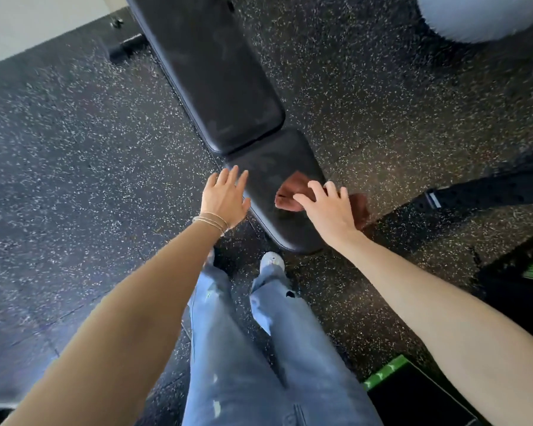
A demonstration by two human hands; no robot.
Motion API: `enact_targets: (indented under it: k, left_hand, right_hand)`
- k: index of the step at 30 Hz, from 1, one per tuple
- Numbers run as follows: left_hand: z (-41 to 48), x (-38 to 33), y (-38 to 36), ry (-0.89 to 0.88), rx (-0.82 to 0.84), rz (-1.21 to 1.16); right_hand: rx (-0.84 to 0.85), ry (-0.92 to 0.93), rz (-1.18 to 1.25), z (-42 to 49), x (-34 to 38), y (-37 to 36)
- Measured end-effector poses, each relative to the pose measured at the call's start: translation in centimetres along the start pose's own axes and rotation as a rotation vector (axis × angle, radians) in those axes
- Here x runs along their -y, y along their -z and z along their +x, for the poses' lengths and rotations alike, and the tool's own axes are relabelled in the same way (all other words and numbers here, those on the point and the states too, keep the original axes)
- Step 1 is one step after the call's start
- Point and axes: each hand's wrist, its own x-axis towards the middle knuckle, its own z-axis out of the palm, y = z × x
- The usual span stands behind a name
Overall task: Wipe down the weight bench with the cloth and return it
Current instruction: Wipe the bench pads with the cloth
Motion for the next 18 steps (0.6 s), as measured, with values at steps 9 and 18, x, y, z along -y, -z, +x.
enact_targets:
  k: [9,18]
  left_hand:
    - [11.2,6.7,-7.5,-0.236,0.176,0.013]
    - [18.1,7.8,-6.7,-0.571,0.227,0.030]
  right_hand:
    - [0.073,-0.298,0.209,8.9,4.2,-8.9]
    - [-0.063,-0.477,0.260,13.6,4.1,-10.2]
